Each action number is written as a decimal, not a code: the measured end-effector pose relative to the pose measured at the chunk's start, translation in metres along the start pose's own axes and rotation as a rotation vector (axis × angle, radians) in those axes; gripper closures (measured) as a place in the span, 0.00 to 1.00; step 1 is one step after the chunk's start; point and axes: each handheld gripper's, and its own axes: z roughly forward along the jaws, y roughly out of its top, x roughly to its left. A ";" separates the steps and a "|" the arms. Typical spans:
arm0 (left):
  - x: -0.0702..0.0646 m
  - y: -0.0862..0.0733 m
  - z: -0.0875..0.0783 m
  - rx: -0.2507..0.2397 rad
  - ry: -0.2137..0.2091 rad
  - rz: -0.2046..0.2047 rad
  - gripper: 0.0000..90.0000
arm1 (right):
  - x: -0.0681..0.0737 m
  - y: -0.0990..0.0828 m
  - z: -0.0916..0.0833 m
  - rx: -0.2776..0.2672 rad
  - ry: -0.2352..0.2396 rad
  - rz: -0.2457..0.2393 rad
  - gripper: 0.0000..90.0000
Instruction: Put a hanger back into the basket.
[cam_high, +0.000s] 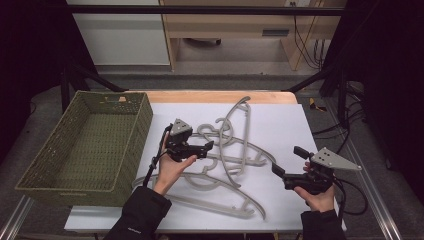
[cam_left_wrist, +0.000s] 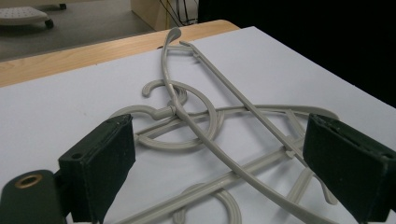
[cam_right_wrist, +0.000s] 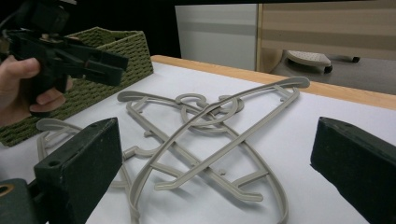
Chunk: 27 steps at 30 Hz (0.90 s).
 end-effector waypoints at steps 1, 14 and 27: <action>0.000 0.000 0.004 0.003 -0.003 -0.006 0.10 | 0.000 0.000 0.000 -0.001 0.000 0.001 0.03; -0.015 -0.009 0.063 0.085 0.001 -0.013 0.19 | -0.001 0.000 -0.001 -0.008 0.004 0.007 0.03; -0.019 -0.025 0.097 0.163 0.057 -0.004 0.29 | -0.002 0.000 0.000 -0.008 0.006 0.007 0.03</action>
